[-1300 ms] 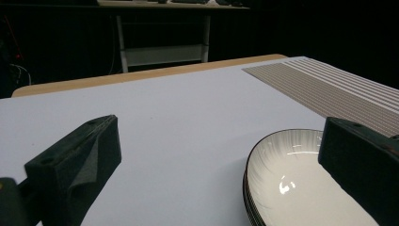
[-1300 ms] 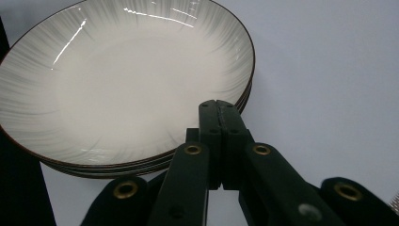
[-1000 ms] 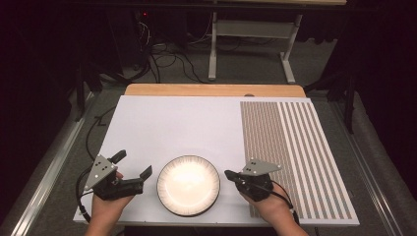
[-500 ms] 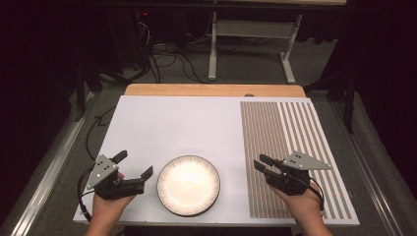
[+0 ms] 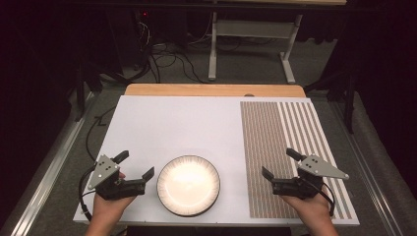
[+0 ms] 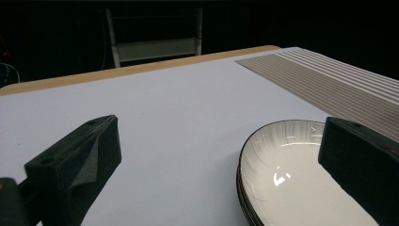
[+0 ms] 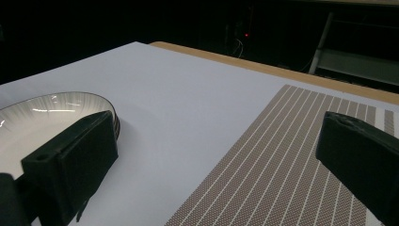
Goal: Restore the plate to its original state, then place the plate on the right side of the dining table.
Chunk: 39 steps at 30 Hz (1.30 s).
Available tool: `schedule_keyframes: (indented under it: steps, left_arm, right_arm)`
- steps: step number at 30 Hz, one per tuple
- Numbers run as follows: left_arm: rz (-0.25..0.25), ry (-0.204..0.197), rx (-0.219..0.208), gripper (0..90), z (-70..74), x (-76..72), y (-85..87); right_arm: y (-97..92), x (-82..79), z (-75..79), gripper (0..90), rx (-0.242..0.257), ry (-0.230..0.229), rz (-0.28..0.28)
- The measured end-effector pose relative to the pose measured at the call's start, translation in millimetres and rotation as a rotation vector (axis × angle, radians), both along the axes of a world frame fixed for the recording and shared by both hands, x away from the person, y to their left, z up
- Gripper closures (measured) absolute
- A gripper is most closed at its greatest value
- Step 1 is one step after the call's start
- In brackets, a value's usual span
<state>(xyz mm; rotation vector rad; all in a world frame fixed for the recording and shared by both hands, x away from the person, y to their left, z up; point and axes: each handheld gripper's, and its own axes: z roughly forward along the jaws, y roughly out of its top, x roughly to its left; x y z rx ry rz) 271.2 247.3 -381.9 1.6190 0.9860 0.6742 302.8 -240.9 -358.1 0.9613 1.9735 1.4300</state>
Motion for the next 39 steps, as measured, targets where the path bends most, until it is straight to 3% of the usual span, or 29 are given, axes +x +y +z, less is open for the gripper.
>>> schedule_keyframes:
  steps: [11,19,24,31,36,39]
  left_arm:
    - [0.019,-0.014,-0.027,0.3,5.0,-3.2,2.5]
    - [0.008,-0.015,-0.010,0.6,2.1,-2.9,0.9]
    - [0.010,-0.029,-0.005,0.6,3.7,-4.7,-1.7]
    - [-0.015,-0.014,0.006,0.6,3.5,-2.5,-7.2]
    - [-0.010,-0.019,0.008,0.6,4.9,-2.4,-7.2]
    - [-0.008,-0.017,0.008,0.6,4.5,-2.1,-7.0]
  right_arm:
    - [-0.6,1.0,4.0,0.3,0.017,-0.013,0.009]
    - [7.9,2.0,7.1,2.6,0.012,-0.023,0.045]
    - [23.6,4.3,7.1,15.1,-0.025,-0.007,0.090]
    - [47.5,3.7,8.4,31.3,-0.060,0.016,0.145]
    - [69.7,9.7,3.2,52.0,-0.106,0.034,0.193]
    - [78.3,11.2,0.8,57.7,-0.106,0.051,0.212]
